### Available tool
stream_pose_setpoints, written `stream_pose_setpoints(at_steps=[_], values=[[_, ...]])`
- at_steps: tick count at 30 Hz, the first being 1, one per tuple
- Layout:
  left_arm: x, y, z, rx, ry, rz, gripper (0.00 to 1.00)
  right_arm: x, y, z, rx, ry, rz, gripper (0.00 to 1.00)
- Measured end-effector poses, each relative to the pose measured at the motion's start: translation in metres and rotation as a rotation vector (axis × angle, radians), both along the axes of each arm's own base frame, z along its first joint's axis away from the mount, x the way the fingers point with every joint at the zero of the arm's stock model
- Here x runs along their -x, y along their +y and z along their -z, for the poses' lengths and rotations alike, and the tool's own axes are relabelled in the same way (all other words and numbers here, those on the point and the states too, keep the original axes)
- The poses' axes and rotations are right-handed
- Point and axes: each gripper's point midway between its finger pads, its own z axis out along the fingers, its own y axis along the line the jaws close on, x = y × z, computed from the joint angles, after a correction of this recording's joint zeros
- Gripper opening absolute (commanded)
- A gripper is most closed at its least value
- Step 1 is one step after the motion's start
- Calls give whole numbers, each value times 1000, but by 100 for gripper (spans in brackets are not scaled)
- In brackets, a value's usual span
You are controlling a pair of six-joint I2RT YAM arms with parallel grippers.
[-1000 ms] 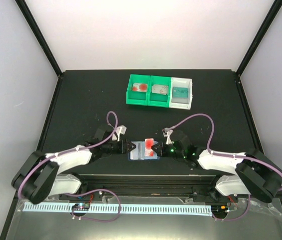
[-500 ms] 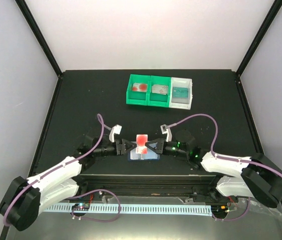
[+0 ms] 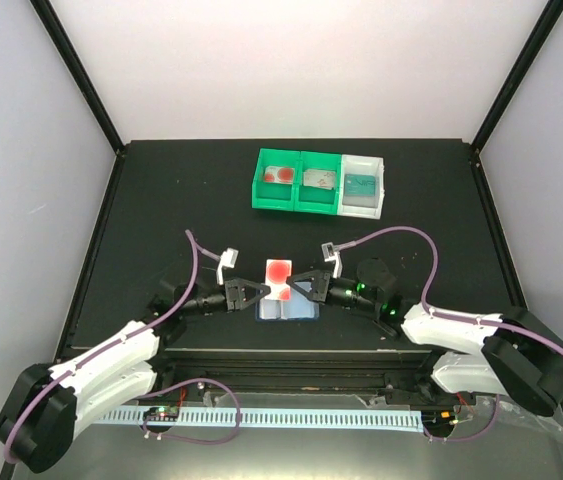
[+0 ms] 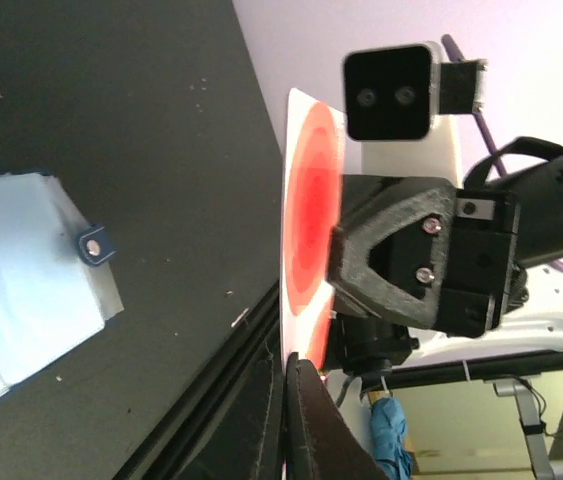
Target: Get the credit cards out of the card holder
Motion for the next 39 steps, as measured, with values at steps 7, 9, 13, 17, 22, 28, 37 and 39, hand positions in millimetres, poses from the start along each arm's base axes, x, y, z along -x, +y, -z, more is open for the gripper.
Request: stream_pose_setpoints(at_steps=[7,9,13,17,22,28,37,39], values=[[7,-2,-8,24,-21,42,2,5,-1,6,52,-42,-27,27],[12,-1,-7,16,-30,63,1,10,-3,4,87,-88,-49,31],[24,2,-4,-19,-68,107,1,14,-7,-15,174,-238,-91,37],[35,3,-5,-58,-106,169,2,17,-10,-29,263,-373,-137,39],[50,3,-5,-93,-114,264,1,27,-15,-38,337,-489,-219,40],[65,4,-6,-84,-97,339,1,41,-18,-43,384,-524,-330,46],[76,5,-21,-43,-138,402,2,53,-23,-44,411,-481,-395,48],[78,5,-24,-36,-146,408,2,53,-19,-50,405,-480,-412,48]])
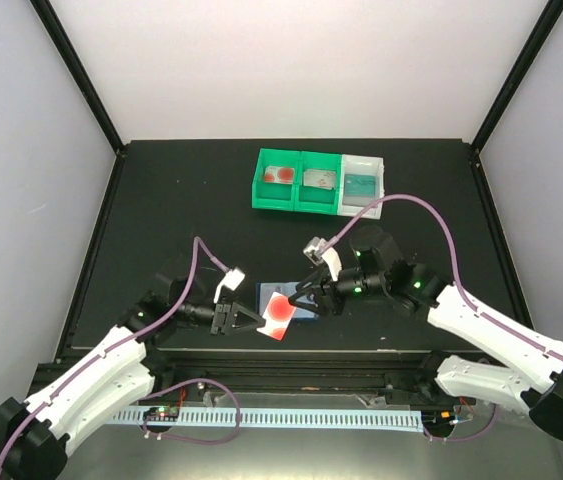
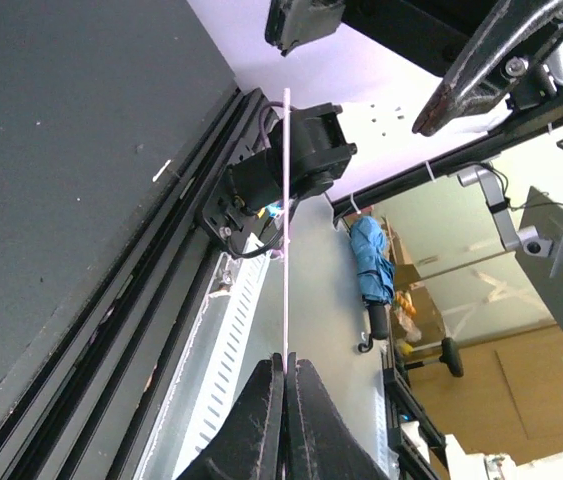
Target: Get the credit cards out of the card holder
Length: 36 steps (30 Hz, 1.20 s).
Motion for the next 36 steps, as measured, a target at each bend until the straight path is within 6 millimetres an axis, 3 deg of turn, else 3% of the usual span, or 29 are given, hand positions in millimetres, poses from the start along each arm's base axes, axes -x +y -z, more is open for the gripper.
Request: stream_pose_setpoints(at_steps=[10,14,18,25,27,29,33,36], values=[[7,2,-12,46,-38,15,2,3,19,-4,-7,81,-91,37],[8,3,-13,49,-41,15,1,3,26,-3,-8,112,-119,26],[9,3,-15,55,-51,16,1,4,32,-4,-16,135,-143,22],[10,4,-18,62,-63,15,2,7,33,-7,-29,149,-170,2],[10,4,-17,60,-61,15,2,9,33,-8,-35,157,-177,1],[10,4,-16,58,-59,14,13,10,34,-11,-47,156,-187,1],[7,4,-15,50,-69,-7,58,10,35,-14,-63,151,-183,1],[1,7,-9,18,-82,-59,83,0,33,-20,-72,120,-122,1]])
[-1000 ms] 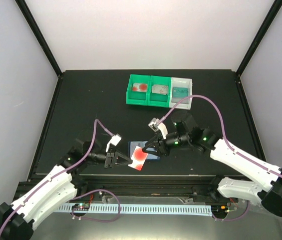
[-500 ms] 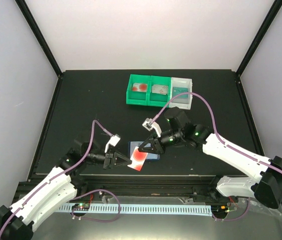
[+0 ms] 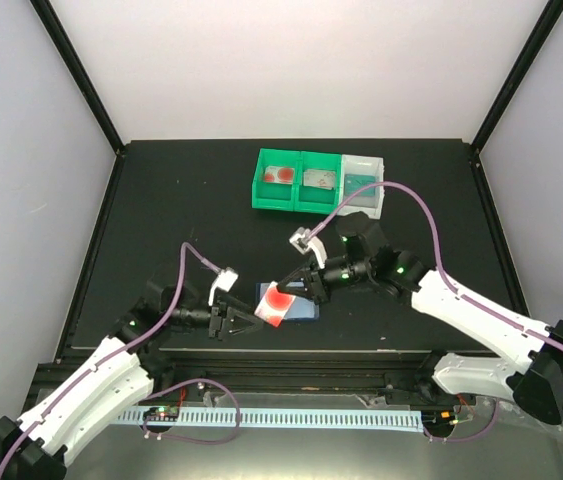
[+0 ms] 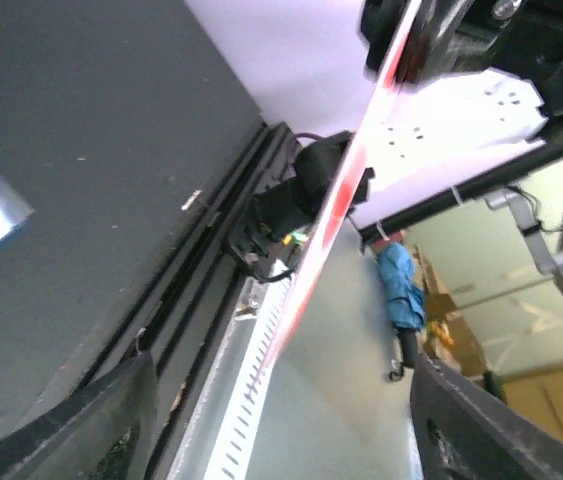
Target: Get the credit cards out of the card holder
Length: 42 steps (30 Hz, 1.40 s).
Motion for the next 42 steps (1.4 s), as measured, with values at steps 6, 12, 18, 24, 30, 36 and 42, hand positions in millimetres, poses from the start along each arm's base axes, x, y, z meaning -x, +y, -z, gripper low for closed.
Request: stream_pose_setpoints(at_steps=[6,12,18,24,30,36,42], values=[[-20,8,8,-61,-37,-162,99,-48,-18,-2,10,-31,266,1],[-40,16,15,-111,-72,-283,99,-97,-36,3,36,-58,535,1],[-57,19,31,-166,-68,-356,99,-144,-45,4,23,-108,753,1],[-66,19,54,-232,-20,-378,99,-203,-43,38,71,-103,915,1],[-71,20,62,-264,-23,-397,99,-264,-36,56,22,-45,1016,1],[-71,22,63,-242,-45,-408,99,-312,-28,62,-73,2,1088,1],[-67,23,63,-227,-53,-403,99,-346,-13,71,-130,42,1117,1]])
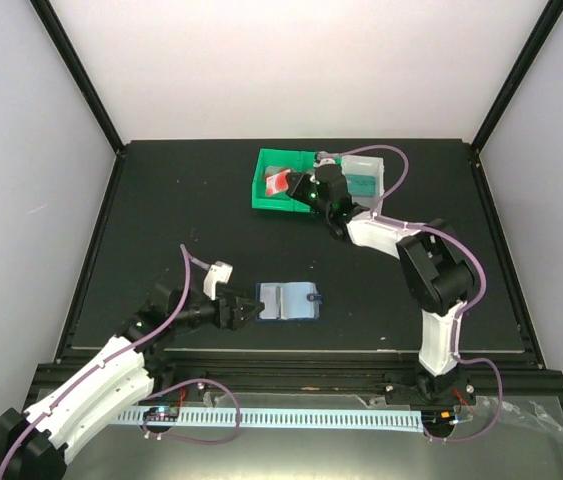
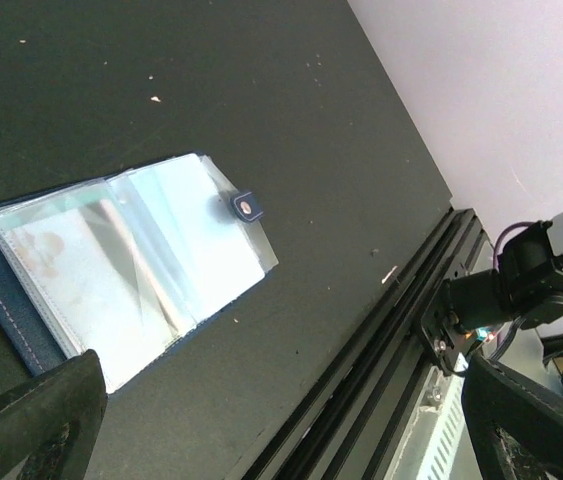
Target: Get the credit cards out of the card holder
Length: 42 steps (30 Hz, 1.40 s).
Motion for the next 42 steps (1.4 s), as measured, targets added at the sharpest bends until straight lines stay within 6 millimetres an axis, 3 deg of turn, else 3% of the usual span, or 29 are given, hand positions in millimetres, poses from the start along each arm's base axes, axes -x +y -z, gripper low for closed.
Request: stream_pose_setpoints(at_steps=[11,20,28,42], values=[[7,-3,-2,16,15,34,99,-37,12,11,-9,-7,60,1],[11,-4,-6,41,25,49,99,-64,8,41,48,44,165,1],[16,-2,-6,39,31,51,99,-102,28,57,81,65,182,1],[17,-3,-7,50,62,48,99,-123,23,61,150,71,263,2]])
